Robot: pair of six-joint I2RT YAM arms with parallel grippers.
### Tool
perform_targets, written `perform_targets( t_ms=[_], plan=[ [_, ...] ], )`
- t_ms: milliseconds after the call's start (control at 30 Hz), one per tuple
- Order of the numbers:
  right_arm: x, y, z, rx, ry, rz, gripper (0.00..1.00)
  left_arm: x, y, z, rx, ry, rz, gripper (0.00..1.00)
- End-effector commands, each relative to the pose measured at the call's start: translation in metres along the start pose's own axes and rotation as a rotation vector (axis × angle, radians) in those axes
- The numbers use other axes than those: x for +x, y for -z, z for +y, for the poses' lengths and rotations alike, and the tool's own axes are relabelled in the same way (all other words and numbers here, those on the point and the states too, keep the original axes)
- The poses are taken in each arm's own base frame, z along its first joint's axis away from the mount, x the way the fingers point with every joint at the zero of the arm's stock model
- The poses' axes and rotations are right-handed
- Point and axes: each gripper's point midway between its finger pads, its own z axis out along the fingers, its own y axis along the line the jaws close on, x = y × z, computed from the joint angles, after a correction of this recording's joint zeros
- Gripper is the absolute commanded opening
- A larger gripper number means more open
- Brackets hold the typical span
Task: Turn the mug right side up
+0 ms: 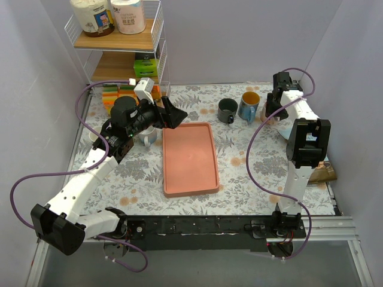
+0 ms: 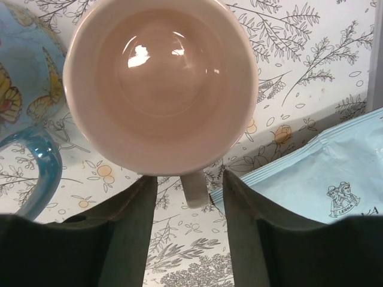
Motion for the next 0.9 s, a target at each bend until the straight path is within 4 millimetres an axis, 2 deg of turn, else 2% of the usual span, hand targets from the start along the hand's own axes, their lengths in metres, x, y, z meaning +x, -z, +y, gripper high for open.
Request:
perform_targets(
  t_ms=[0,33,67,133,167,200,233,267,300,333,367,433,467,533,567,600,633,667,700,733,800,867],
  plan=[
    [-0.03,0.038,0.003,-0.062,-0.023,-0.121,0.61,-0.003,0.009,-0.002,-0.005,-0.015,-0.016,0.98],
    [-0.035,0.043,0.005,-0.075,-0.026,-0.143,0.68,-0.004,0.009,-0.003,-0.004,-0.014,-0.021,0.98],
    [-0.039,0.053,0.004,-0.084,-0.032,-0.167,0.71,-0.004,0.008,-0.002,-0.007,-0.011,-0.016,0.98],
    [-0.041,0.063,0.006,-0.104,-0.045,-0.18,0.92,-0.008,0.008,-0.004,-0.01,-0.002,-0.024,0.98],
    [-0.046,0.074,0.006,-0.115,-0.054,-0.2,0.95,-0.008,0.008,-0.001,-0.027,0.013,-0.02,0.98],
    [-0.047,0.08,0.009,-0.137,-0.056,-0.205,0.96,-0.009,0.004,0.005,-0.062,0.029,-0.019,0.98],
    [-0.047,0.086,0.009,-0.148,-0.073,-0.214,0.97,-0.016,0.004,0.003,-0.068,0.037,-0.026,0.98],
    [-0.052,0.102,0.008,-0.16,-0.084,-0.249,0.98,-0.012,0.003,0.004,-0.086,0.057,0.004,0.98],
    [-0.05,0.107,0.014,-0.199,-0.089,-0.258,0.98,-0.008,-0.003,0.011,-0.113,0.067,0.03,0.98],
    [-0.05,0.115,0.017,-0.225,-0.106,-0.273,0.98,-0.014,-0.004,0.009,-0.121,0.072,0.028,0.98],
    [-0.053,0.136,0.018,-0.26,-0.114,-0.318,0.99,-0.01,-0.005,0.013,-0.139,0.08,0.05,0.98],
    [-0.052,0.154,0.032,-0.365,-0.112,-0.359,0.99,-0.013,-0.004,0.02,-0.185,0.086,0.036,0.98],
    [-0.055,0.177,0.032,-0.4,-0.108,-0.418,0.98,-0.014,-0.002,0.022,-0.201,0.087,0.031,0.98],
    [-0.054,0.196,0.041,-0.482,-0.09,-0.477,0.99,-0.017,0.001,0.027,-0.232,0.081,0.012,0.98],
    [-0.056,0.223,0.041,-0.517,-0.077,-0.55,0.99,-0.019,0.003,0.027,-0.239,0.077,0.007,0.98],
    [-0.06,0.242,0.05,-0.596,-0.047,-0.615,0.99,-0.019,0.003,0.028,-0.243,0.071,0.007,0.98],
    [-0.054,0.247,0.055,-0.634,-0.035,-0.632,0.99,-0.02,0.003,0.028,-0.247,0.07,0.009,0.98],
    [-0.051,0.271,0.056,-0.681,-0.012,-0.692,0.99,-0.022,0.003,0.03,-0.263,0.072,0.007,0.98],
    [-0.052,0.293,0.068,-0.783,0.039,-0.755,0.99,-0.022,0.003,0.032,-0.274,0.073,0.01,0.98],
    [-0.044,0.307,0.071,-0.826,0.06,-0.785,0.99,-0.022,0.003,0.034,-0.283,0.074,0.01,0.98],
    [-0.039,0.329,0.081,-0.923,0.105,-0.833,0.99,-0.022,0.003,0.035,-0.293,0.074,0.009,0.98],
    [-0.034,0.338,0.083,-0.954,0.114,-0.853,0.99,-0.023,0.003,0.036,-0.3,0.074,0.006,0.98]
  ],
)
